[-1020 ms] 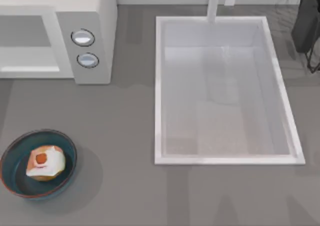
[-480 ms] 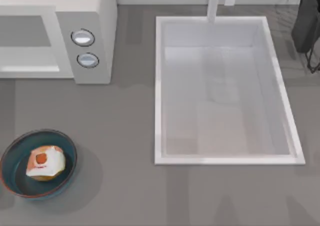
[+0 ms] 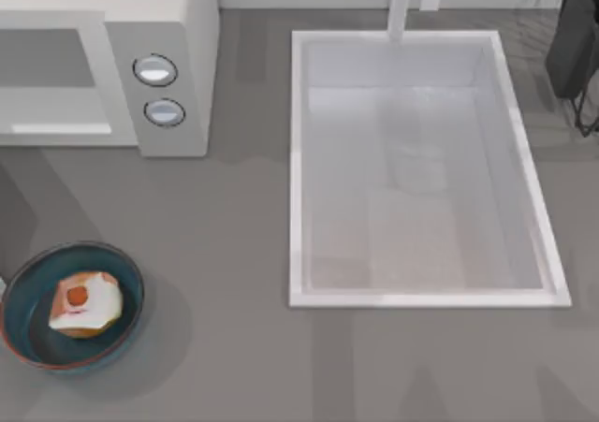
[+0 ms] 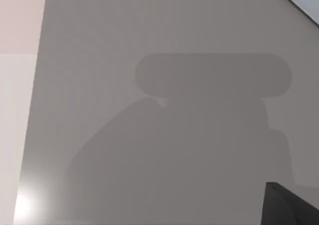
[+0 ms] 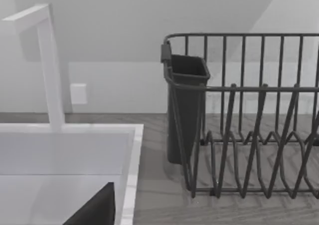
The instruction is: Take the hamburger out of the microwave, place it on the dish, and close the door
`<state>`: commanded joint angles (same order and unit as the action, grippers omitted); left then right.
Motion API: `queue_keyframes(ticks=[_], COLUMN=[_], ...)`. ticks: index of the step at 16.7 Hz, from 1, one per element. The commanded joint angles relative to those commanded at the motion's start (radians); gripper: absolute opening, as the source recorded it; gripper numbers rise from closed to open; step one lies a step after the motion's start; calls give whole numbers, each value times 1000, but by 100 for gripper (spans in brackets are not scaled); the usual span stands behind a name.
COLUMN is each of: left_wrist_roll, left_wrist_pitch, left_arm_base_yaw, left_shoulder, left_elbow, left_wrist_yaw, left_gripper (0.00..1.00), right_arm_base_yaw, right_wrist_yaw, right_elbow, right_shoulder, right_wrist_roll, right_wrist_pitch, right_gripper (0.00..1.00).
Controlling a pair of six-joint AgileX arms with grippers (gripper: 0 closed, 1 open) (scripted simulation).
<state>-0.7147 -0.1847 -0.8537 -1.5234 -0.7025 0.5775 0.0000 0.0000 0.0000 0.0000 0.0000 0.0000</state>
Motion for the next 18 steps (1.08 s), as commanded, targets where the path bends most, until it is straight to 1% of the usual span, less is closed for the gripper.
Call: queue_keyframes(ticks=[3,5,7,10,12,13,18], left_wrist_roll=[3,39,109,235,289,301,304], left_wrist_pitch=[-2,11,31,67,85,90,88], left_arm_base_yaw=[-1,36,111,256,312,324,324], left_shoulder=[-1,36,109,241,296,308,305], left_elbow=[2,36,95,198,249,261,261], left_wrist_yaw=[1,-25,-69,-146,-184,-193,-192], left_gripper=[0,0,0,0,0,0,0], right_arm_base_yaw=[0,0,0,0,0,0,0], right_wrist_yaw=[0,0,0,0,0,0,0], right_elbow=[0,0,0,0,0,0,0], right_shoulder=[0,0,0,0,0,0,0], right_wrist_roll=[0,0,0,0,0,0,0], right_wrist_pitch=[0,0,0,0,0,0,0], right_gripper=[100,100,100,100,100,100,100])
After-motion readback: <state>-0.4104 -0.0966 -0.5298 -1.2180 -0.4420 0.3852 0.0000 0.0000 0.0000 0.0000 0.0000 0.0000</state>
